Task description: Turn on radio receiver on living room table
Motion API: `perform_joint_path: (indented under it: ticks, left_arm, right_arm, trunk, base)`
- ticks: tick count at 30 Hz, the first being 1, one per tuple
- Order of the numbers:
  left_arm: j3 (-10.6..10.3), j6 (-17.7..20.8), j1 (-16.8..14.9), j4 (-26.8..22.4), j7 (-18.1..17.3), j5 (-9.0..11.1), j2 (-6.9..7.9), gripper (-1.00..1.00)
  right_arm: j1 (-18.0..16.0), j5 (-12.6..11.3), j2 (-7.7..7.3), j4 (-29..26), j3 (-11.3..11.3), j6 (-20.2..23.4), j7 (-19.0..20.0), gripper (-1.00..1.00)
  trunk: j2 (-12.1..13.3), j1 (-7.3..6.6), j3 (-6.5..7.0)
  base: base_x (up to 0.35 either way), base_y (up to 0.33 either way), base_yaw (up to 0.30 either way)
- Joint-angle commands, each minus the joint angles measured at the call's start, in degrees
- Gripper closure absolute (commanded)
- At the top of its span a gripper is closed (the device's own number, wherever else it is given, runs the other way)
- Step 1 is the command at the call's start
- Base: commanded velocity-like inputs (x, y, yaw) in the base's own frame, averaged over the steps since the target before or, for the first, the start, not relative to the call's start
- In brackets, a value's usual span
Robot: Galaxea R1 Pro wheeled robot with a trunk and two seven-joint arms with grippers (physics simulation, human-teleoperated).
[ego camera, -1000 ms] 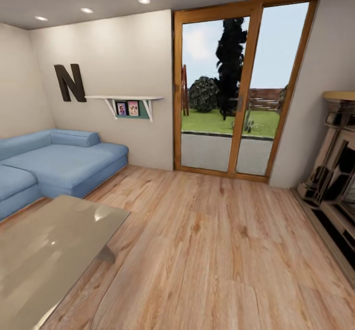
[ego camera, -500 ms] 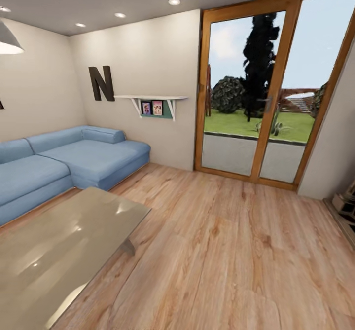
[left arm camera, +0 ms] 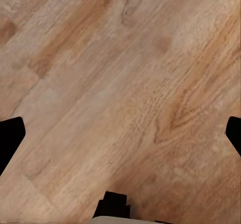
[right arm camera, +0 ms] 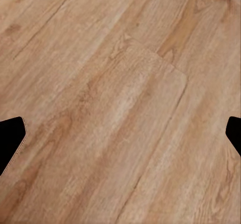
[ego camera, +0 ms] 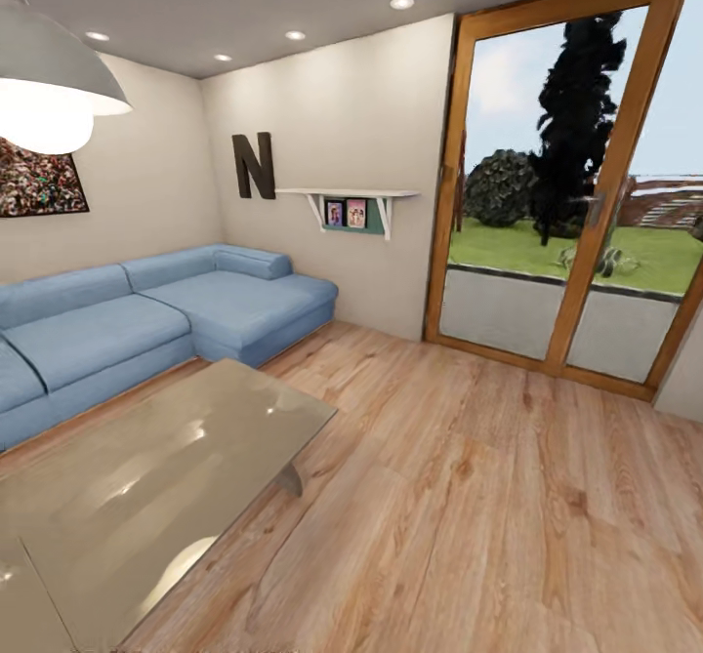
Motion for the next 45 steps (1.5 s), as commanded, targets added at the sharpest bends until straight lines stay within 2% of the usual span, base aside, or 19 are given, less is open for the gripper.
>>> perform_joint_path:
  ticks: [1,45]
  left_arm:
    - [0.01,-0.01,0.00,0.00,0.00,0.00,0.01,-1.00]
    - [0.06,0.07,0.00,0.00,0.18,-0.08,0.38,-1.00]
  right_arm:
    - [0.00,0.00,0.00,0.00,0.00,0.00,0.00,-1.00]
    - [0.00,0.00,0.00,0.00,0.09,-0.09,0.00,-1.00]
  trunk:
    - [0.00,0.00,0.00]
    - [0.00,0.00,0.00]
  base:
    - [0.000,0.000,0.265]
    - [0.000,0.000,0.291]
